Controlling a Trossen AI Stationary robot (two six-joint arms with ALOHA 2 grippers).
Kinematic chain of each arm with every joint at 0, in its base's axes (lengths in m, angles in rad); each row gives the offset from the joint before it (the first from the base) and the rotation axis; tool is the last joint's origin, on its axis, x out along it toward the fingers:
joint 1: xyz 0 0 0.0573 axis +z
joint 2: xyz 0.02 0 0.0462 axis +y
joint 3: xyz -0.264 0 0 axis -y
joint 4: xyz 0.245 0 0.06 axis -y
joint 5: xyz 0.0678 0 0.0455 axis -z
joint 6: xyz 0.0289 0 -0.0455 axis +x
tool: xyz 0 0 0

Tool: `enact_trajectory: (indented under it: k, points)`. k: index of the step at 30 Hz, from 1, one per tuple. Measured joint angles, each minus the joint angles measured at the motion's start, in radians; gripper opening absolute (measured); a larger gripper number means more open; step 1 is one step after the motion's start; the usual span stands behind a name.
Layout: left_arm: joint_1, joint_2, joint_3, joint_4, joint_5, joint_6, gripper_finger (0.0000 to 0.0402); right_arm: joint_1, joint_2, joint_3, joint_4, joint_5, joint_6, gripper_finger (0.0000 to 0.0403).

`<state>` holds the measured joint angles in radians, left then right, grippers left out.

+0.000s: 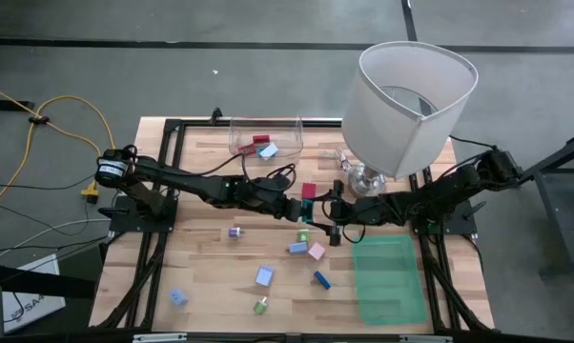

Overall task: Pick & Place Office items
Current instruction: Put the light blue digital clock into the transparent bin

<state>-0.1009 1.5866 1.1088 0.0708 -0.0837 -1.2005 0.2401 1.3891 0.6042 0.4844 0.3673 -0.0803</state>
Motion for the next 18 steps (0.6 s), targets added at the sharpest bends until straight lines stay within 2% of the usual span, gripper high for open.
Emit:
enact_trajectory:
  k: [9, 18]
  points:
    - [0.000, 0.000, 0.000, 0.001, 0.000, -0.009, 0.0053, 0.000, 0.000, 0.000, -0.003, 0.001, -0.004, 0.0292]
    - [0.000, 0.000, 0.000, 0.010, 0.001, 0.008, 0.0049, 0.000, 0.000, 0.000, -0.004, -0.017, 0.005, 0.0311]
